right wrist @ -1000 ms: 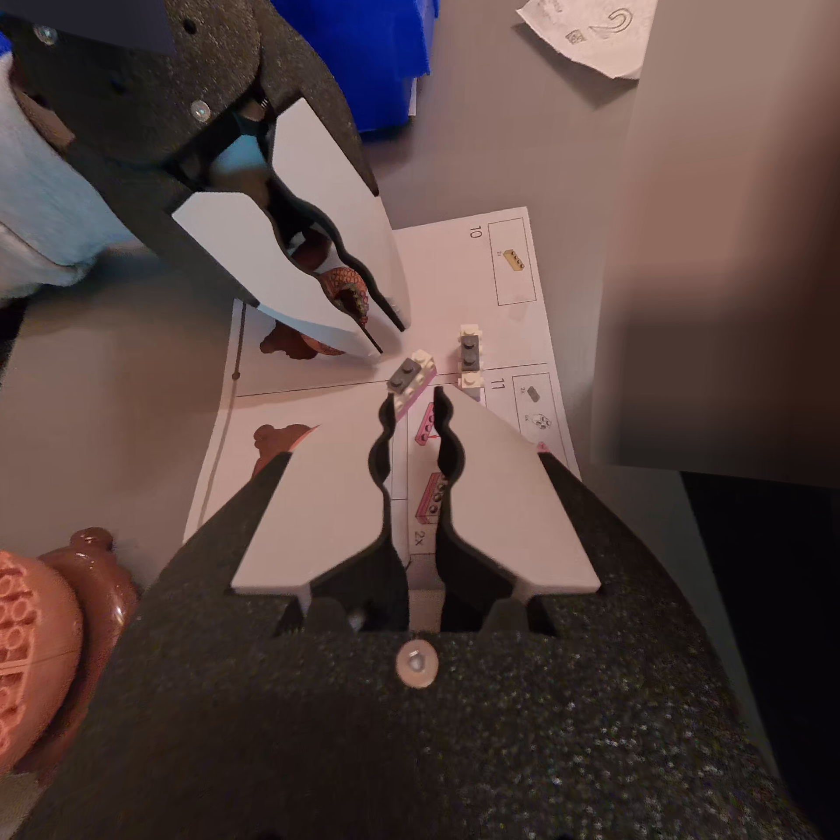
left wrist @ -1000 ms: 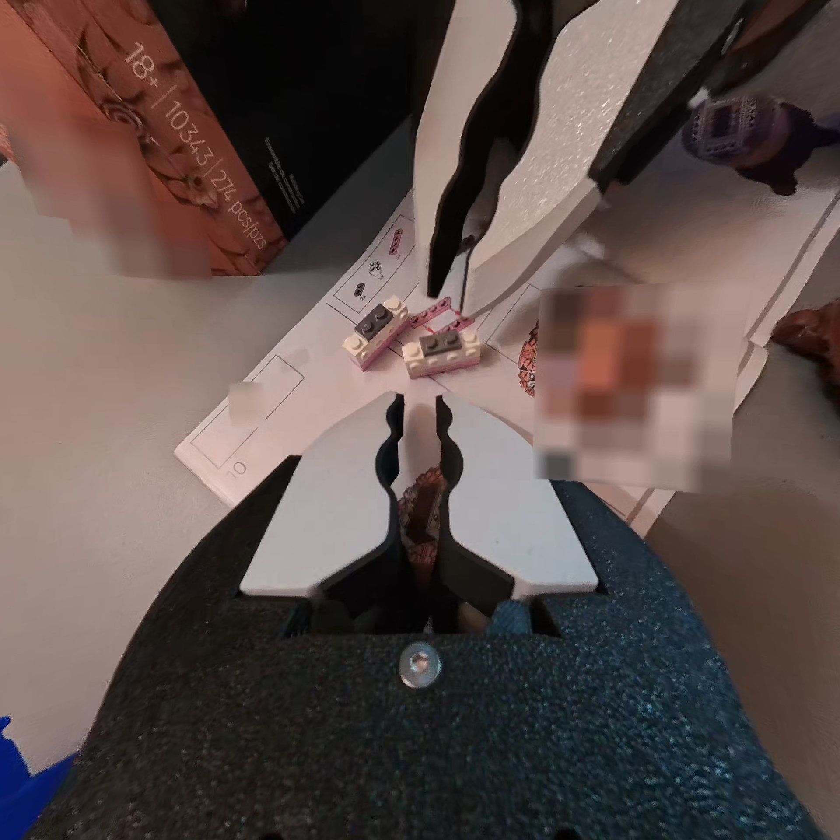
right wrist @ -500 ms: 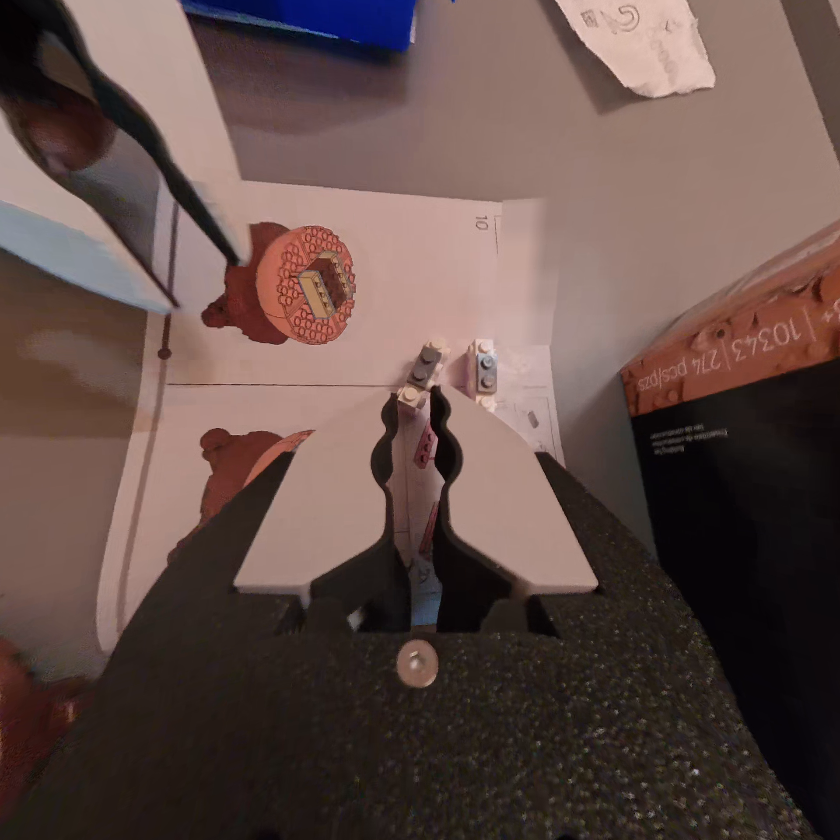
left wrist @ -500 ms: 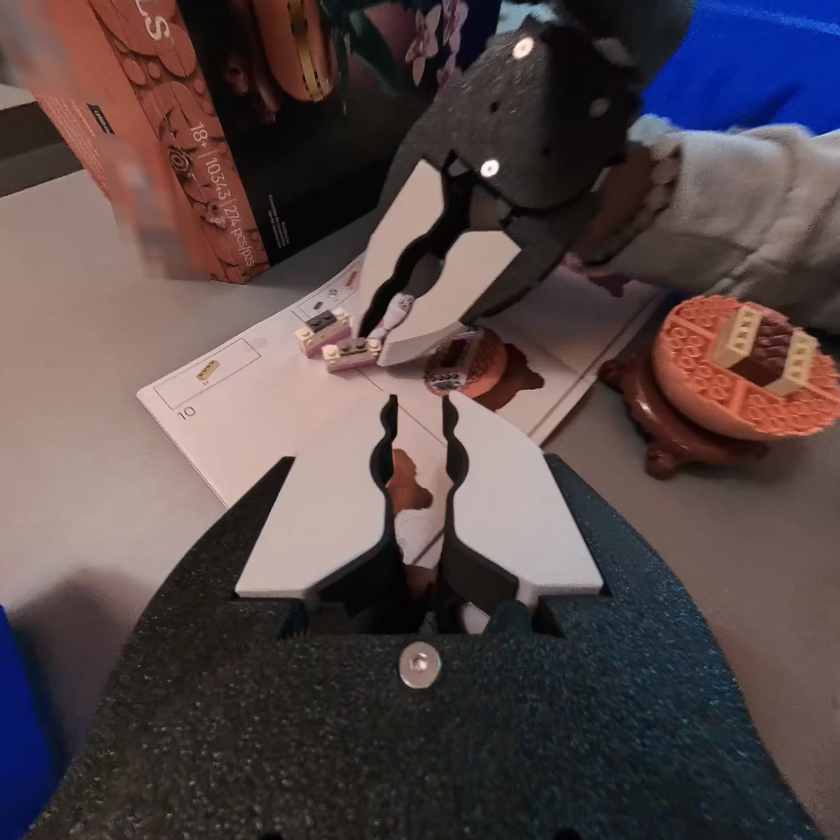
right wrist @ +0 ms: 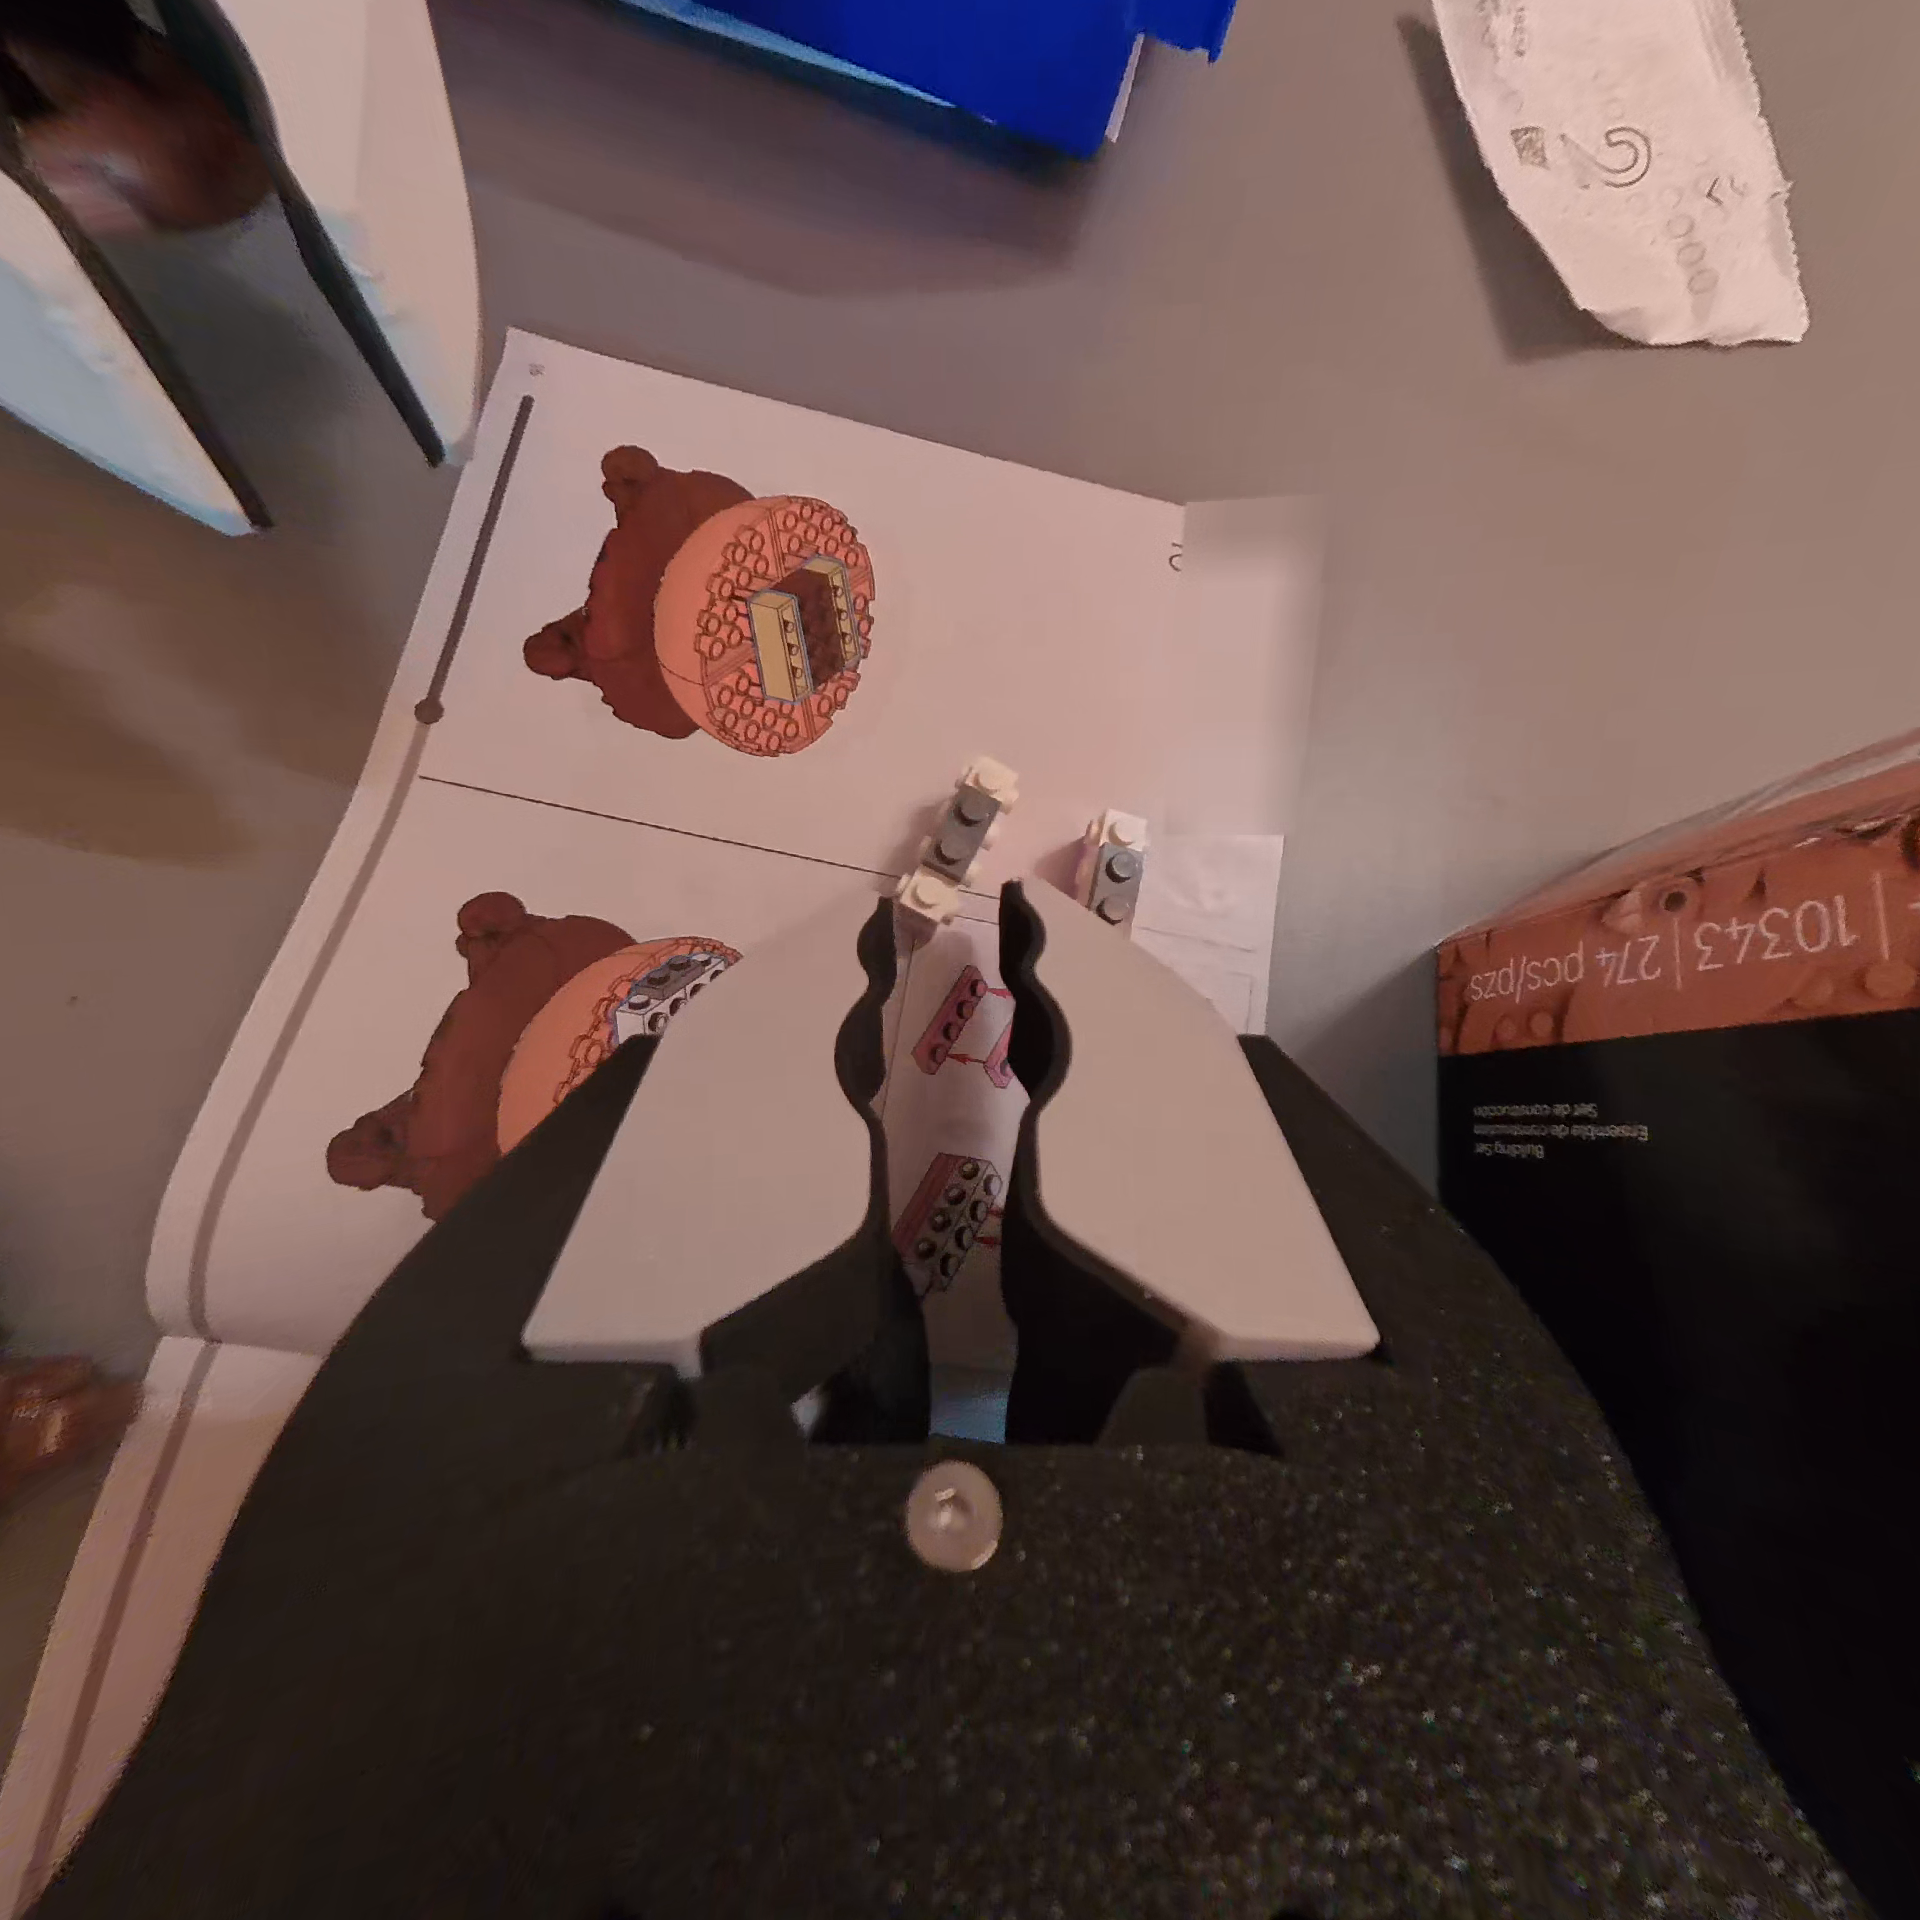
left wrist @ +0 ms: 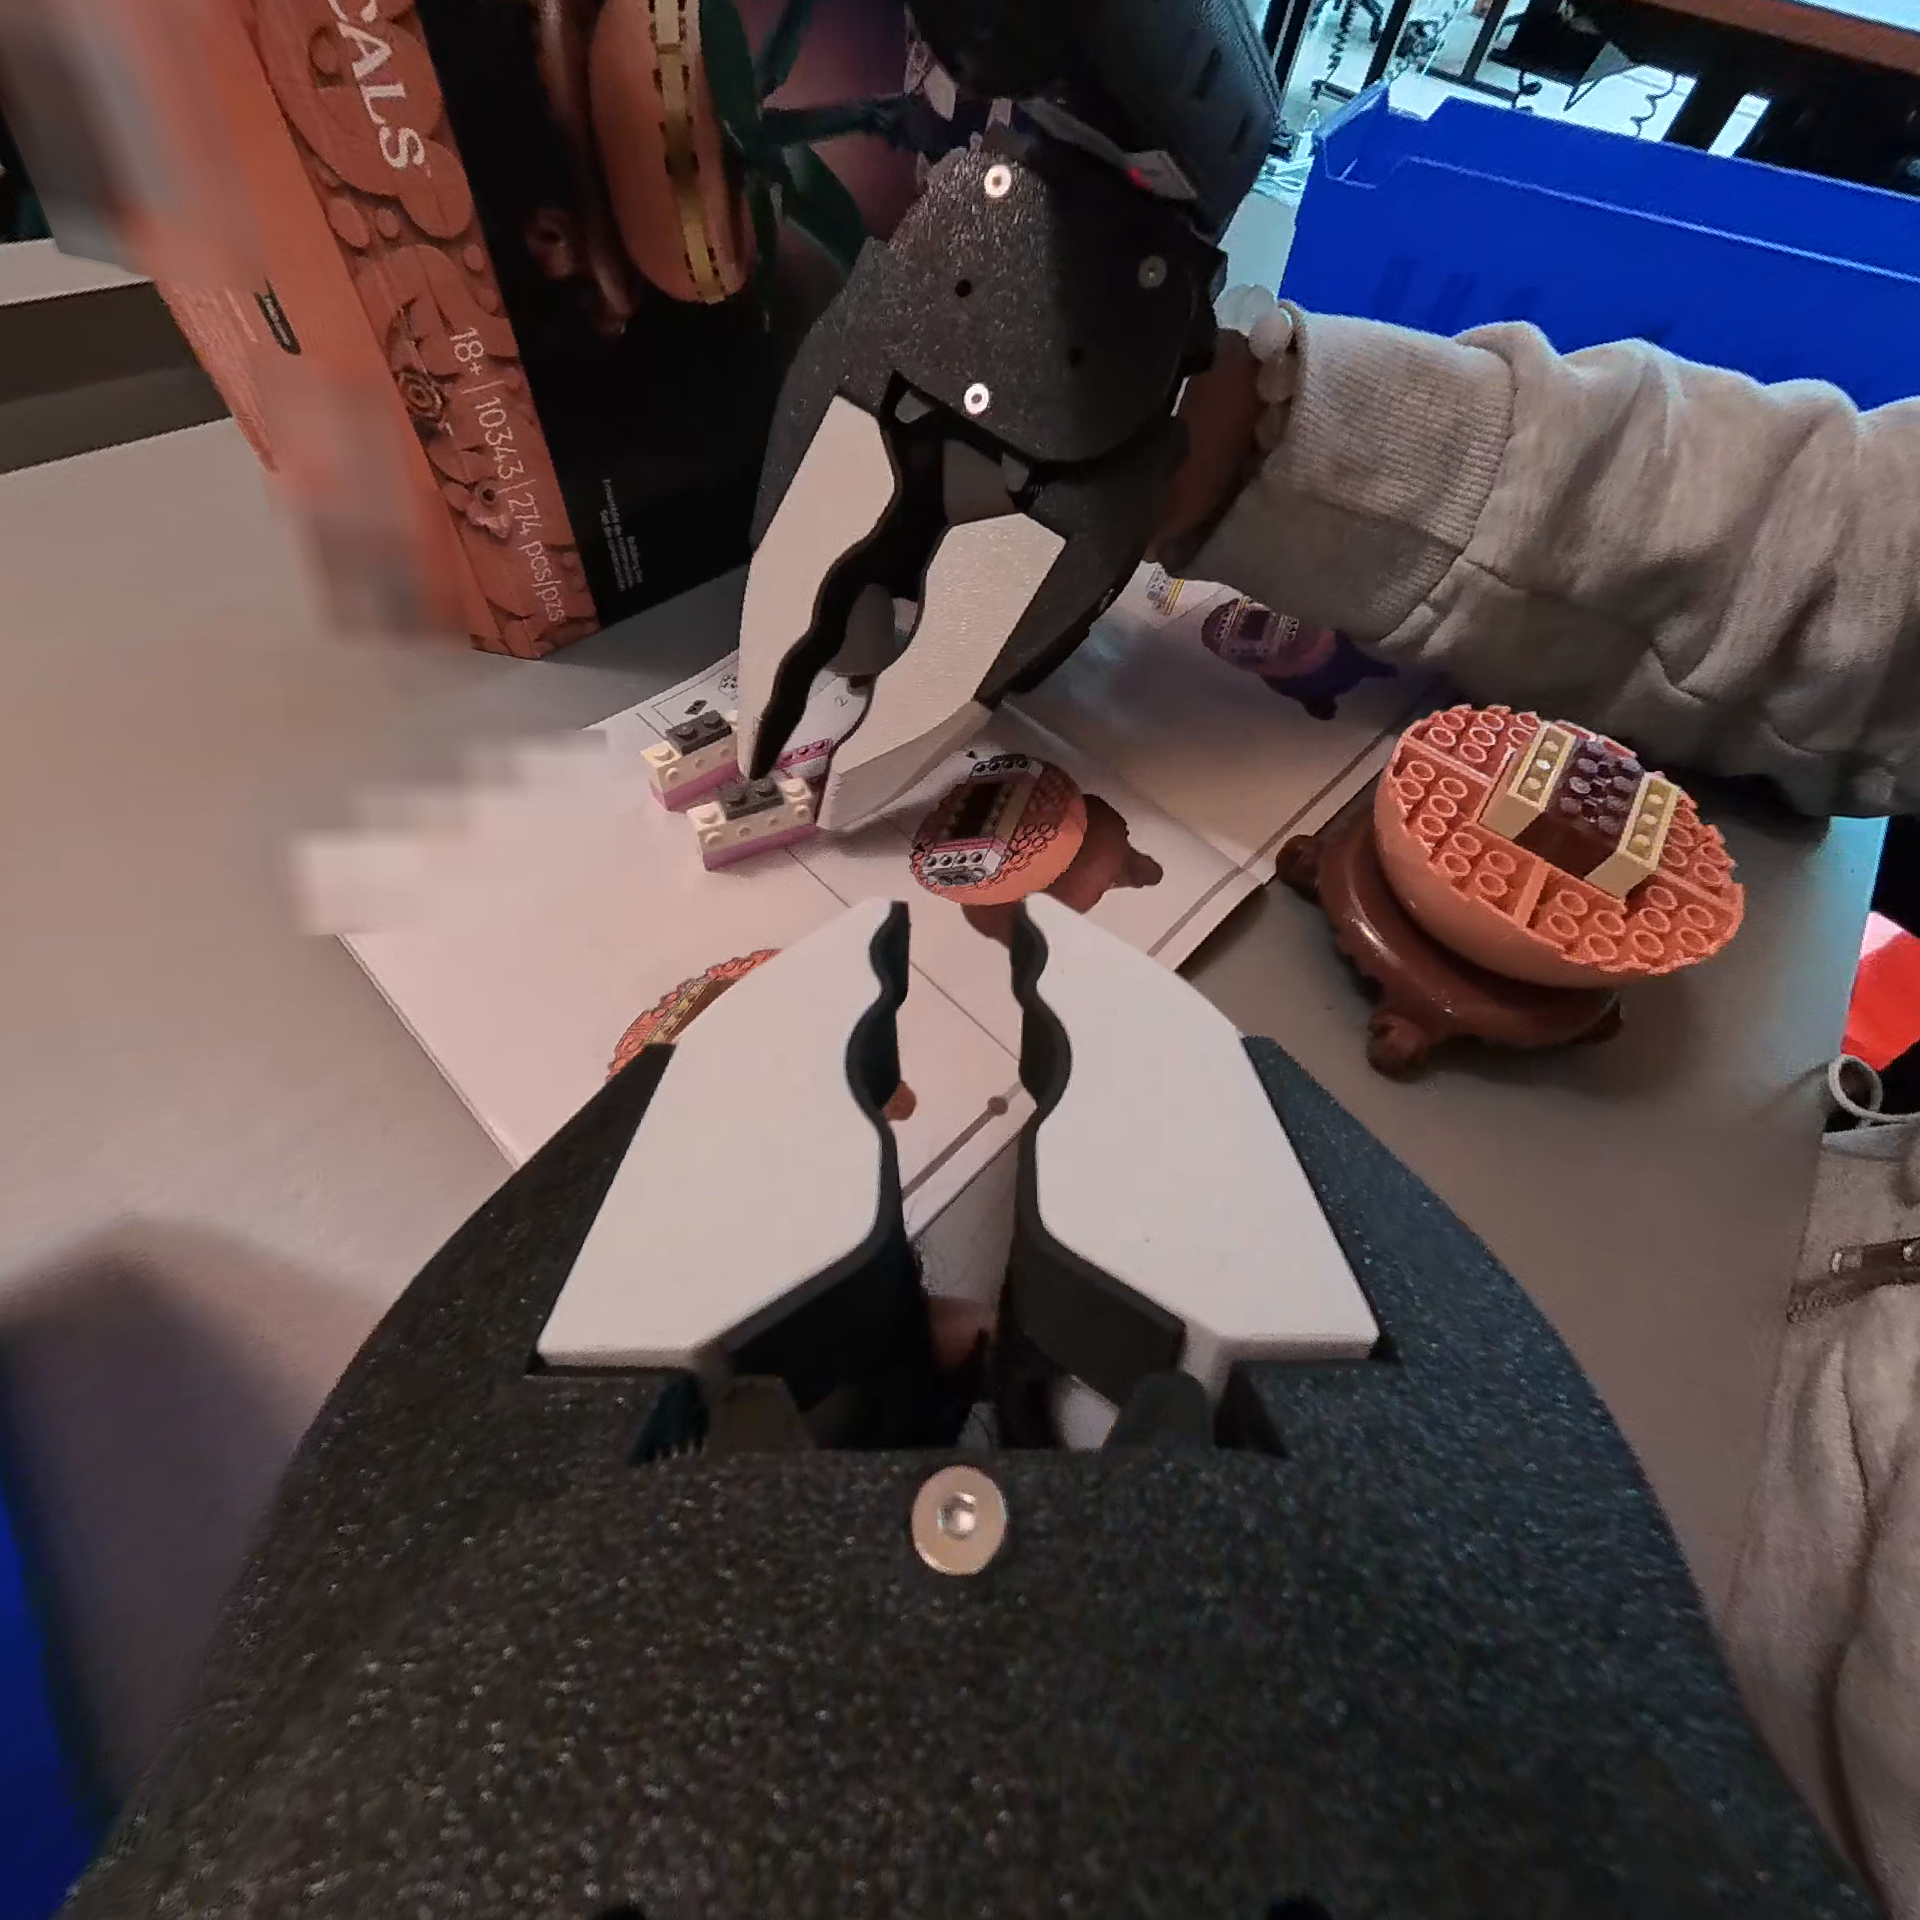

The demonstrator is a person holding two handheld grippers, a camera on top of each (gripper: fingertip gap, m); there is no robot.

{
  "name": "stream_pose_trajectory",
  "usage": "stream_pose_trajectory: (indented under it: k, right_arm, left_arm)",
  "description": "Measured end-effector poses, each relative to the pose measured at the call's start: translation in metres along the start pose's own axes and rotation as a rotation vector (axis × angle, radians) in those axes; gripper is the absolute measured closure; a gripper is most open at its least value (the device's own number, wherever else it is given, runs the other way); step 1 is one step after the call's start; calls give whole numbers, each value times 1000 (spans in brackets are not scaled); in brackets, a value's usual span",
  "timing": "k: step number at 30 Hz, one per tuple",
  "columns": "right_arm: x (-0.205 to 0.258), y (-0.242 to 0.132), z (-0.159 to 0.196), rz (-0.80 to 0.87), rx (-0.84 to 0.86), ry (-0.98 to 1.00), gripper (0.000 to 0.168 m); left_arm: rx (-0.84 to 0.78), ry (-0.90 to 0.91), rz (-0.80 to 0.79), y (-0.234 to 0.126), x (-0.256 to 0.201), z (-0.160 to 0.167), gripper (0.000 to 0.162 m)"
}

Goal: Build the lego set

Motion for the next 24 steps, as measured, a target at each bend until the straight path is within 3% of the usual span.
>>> stream_pose_trajectory:
  k: [5, 9, 15, 18, 21, 24]
  right_arm:
    - [3, -12, -1, 26, -61, 44, 148]
    - [17, -33, -9, 54, -239, 149, 147]
    - [48, -66, 0, 51, -411, 475, 124]
    - [59, -79, 13, 176, -453, 535, 129]
    - [62, -100, 26, 368, -588, 615, 152]
    - [62, -123, 41, 491, -724, 705, 153]
  left_arm:
    - [-14, 2, 14, 3, -1, 0, 144]
    - [-44, -33, 48, 3, -1, 0, 139]
    - [-134, -112, 79, 7, 5, 1, 114]
    - [-119, -76, 45, 9, 7, -2, 121]
    - [-151, -31, 26, 9, 4, -8, 143]
    - [-191, 2, -9, 8, 3, -10, 146]
Point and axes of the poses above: each gripper's, where its closed fingertips meet, y out along the fingers, z out of its underside, x = y × z across the jaws, the point moved 8 cm from there along -y, back along the fingers, and after that the axes turned 4 degrees about z, right-handed, at the moved point
